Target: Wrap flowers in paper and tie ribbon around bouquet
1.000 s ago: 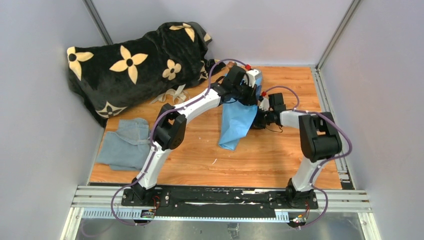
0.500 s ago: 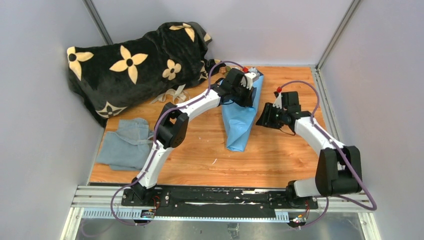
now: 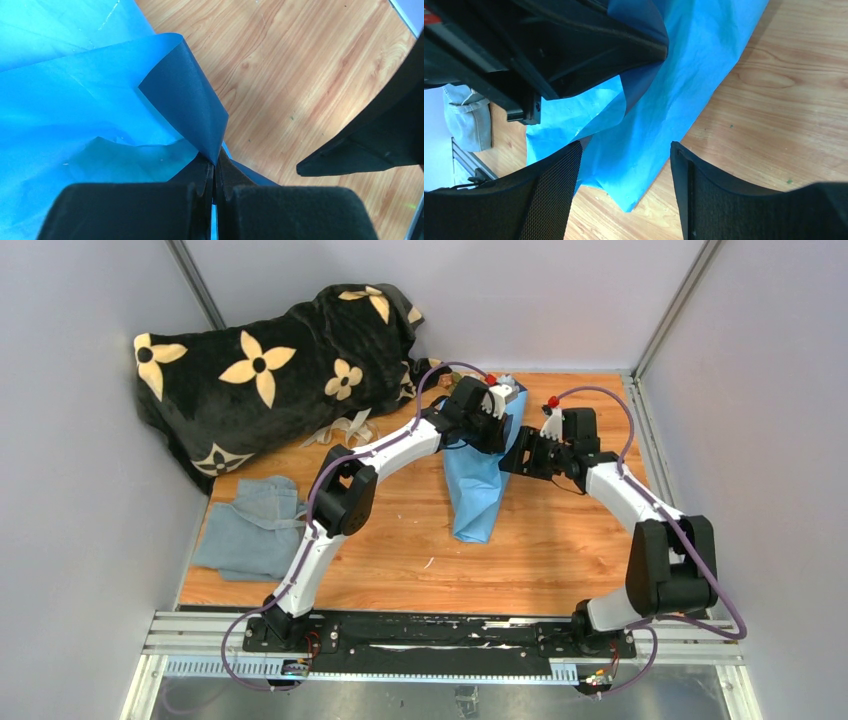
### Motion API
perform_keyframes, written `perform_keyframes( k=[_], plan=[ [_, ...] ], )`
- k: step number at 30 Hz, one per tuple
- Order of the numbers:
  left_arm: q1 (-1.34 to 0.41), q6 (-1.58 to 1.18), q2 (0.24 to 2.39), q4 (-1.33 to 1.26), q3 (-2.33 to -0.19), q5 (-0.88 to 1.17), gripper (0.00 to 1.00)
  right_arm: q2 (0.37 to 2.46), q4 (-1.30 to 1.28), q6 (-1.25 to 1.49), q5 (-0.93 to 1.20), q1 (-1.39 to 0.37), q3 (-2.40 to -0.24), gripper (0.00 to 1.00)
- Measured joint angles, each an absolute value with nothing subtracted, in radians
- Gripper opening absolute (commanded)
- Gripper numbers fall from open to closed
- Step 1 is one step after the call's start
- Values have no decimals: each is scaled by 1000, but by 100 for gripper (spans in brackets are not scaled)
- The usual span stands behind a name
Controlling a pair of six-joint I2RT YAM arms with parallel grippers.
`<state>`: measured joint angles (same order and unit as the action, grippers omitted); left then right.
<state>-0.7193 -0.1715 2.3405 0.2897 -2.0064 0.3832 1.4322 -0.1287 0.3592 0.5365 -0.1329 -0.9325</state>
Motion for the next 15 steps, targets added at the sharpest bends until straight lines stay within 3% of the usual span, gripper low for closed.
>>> perform_keyframes(
  k=[8,15],
  plan=[
    [-719,-171,2341,290,-2006,382,0,1426,-124,386,558,-133,-933,70],
    [-719,-171,2341,290,-2006,381,0,1262,-193,390,484,-133,-974,70]
  ],
)
